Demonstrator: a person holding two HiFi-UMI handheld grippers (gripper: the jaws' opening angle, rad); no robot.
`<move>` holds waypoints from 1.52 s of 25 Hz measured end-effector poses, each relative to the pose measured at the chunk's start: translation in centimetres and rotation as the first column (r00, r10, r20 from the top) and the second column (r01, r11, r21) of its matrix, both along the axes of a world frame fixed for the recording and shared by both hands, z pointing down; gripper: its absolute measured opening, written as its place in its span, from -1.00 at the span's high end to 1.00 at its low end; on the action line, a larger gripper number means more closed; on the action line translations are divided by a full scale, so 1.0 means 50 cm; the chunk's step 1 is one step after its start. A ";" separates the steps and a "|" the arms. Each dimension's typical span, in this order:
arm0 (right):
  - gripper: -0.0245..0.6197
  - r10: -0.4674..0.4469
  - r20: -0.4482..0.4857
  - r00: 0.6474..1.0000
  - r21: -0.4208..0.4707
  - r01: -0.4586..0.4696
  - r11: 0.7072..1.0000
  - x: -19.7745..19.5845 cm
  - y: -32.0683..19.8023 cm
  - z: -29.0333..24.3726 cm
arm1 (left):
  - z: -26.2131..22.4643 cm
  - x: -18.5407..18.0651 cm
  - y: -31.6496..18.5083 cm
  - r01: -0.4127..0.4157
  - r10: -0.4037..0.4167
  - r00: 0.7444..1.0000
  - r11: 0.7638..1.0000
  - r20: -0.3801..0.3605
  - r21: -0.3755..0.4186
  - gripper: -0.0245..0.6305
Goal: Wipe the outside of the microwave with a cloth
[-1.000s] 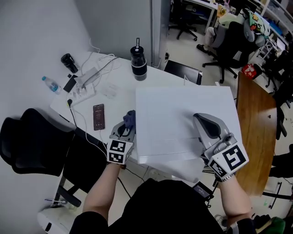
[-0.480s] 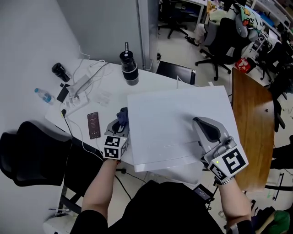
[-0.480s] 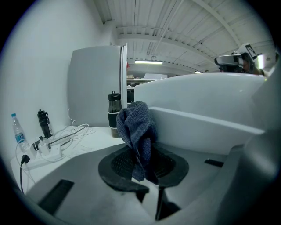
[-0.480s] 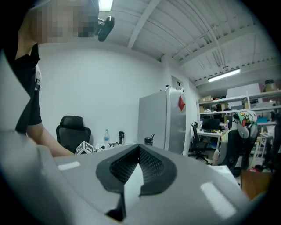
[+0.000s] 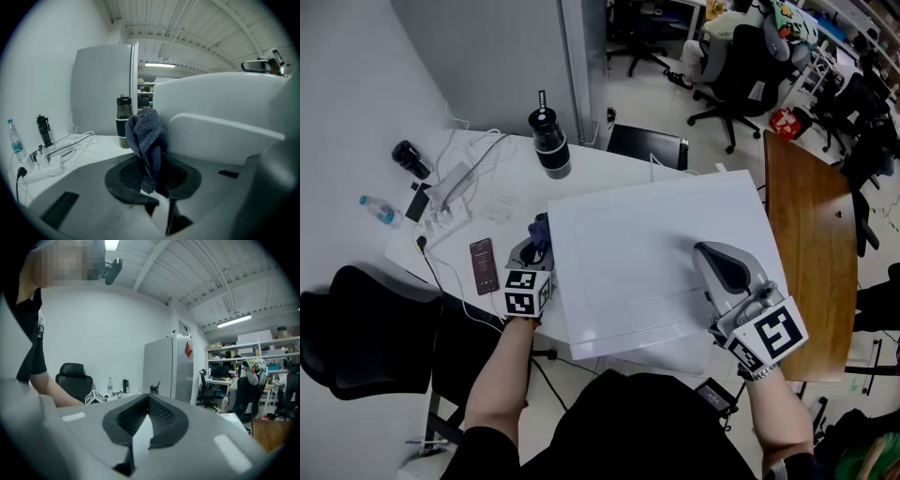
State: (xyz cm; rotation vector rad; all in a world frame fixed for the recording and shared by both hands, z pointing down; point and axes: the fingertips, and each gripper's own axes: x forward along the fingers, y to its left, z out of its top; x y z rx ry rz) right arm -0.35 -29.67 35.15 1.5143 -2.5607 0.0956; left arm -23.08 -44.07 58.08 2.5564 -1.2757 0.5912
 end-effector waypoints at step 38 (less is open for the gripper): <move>0.92 -0.098 0.048 0.994 0.009 0.098 0.995 0.015 0.199 -0.014 | -0.330 -0.069 0.263 0.181 -0.162 0.982 0.955 -0.097 0.236 0.69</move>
